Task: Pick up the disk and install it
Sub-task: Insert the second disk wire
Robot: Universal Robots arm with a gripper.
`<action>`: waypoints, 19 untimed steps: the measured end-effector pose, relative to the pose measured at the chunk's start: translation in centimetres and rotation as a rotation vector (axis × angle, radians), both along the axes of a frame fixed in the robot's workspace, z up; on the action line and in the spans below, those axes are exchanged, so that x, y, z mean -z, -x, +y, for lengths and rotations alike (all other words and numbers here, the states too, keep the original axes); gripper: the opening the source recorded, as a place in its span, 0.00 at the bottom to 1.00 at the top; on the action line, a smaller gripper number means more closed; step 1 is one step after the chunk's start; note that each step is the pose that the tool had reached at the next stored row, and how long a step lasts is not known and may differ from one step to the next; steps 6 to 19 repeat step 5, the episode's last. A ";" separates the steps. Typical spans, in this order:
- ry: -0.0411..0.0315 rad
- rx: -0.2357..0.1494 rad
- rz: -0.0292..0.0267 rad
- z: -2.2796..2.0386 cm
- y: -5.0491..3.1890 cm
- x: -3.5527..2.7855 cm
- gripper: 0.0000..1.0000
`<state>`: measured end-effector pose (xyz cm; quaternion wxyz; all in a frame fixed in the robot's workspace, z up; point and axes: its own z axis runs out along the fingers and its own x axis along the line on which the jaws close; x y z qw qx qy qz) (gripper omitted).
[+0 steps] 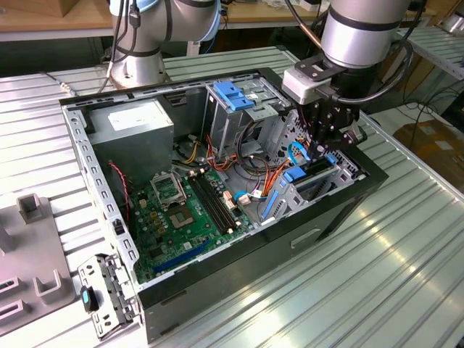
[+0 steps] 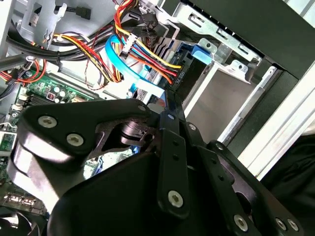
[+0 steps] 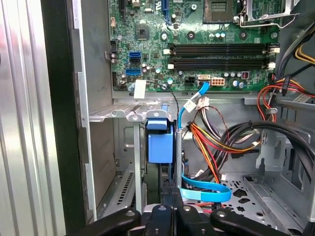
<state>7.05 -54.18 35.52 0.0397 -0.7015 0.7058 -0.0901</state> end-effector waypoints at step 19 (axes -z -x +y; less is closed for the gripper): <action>0.0000 0.000 0.0000 0.00 0.00 -0.10 0.11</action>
